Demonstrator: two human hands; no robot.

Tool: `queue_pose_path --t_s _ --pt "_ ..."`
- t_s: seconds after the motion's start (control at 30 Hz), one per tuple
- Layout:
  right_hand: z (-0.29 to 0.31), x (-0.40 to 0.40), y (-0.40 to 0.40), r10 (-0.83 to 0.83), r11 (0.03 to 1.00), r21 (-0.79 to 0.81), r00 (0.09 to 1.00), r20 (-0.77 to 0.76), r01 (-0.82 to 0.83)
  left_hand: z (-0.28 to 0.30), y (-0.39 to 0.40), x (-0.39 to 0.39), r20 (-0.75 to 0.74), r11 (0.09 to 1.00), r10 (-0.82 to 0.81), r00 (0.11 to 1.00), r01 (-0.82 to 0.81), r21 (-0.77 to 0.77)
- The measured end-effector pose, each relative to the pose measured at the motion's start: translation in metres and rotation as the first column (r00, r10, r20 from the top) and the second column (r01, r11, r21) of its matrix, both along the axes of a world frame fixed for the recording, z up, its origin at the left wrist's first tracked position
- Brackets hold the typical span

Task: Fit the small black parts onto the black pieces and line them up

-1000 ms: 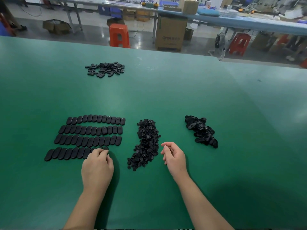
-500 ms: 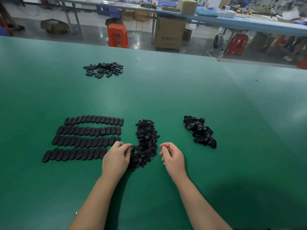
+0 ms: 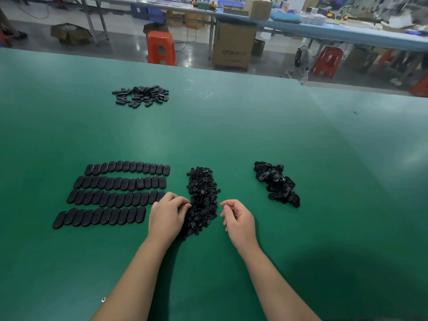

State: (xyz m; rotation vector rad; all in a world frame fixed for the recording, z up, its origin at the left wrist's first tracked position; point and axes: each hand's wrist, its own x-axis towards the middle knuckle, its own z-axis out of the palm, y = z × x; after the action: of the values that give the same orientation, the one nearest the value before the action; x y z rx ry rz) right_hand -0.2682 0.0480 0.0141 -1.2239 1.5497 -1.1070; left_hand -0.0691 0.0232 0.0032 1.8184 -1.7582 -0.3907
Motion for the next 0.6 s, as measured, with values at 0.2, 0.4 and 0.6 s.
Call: queue_pose_path --t_s 0.2,0.4,0.6 --pt "0.0 0.0 -0.001 0.001 1.0 -0.002 1.0 -0.012 -0.001 0.002 0.0 -0.001 -0.074 1.0 0.01 0.997 -0.011 -0.009" --pt "0.0 0.0 -0.002 0.003 1.0 -0.004 1.0 -0.018 -0.003 0.004 0.001 -0.014 -0.245 0.997 0.077 0.967 -0.082 -0.01" --pt "-0.002 0.0 -0.002 0.008 1.0 -0.005 0.999 -0.046 -0.008 0.003 0.0 -0.025 -0.331 0.989 0.136 0.934 -0.148 -0.011"
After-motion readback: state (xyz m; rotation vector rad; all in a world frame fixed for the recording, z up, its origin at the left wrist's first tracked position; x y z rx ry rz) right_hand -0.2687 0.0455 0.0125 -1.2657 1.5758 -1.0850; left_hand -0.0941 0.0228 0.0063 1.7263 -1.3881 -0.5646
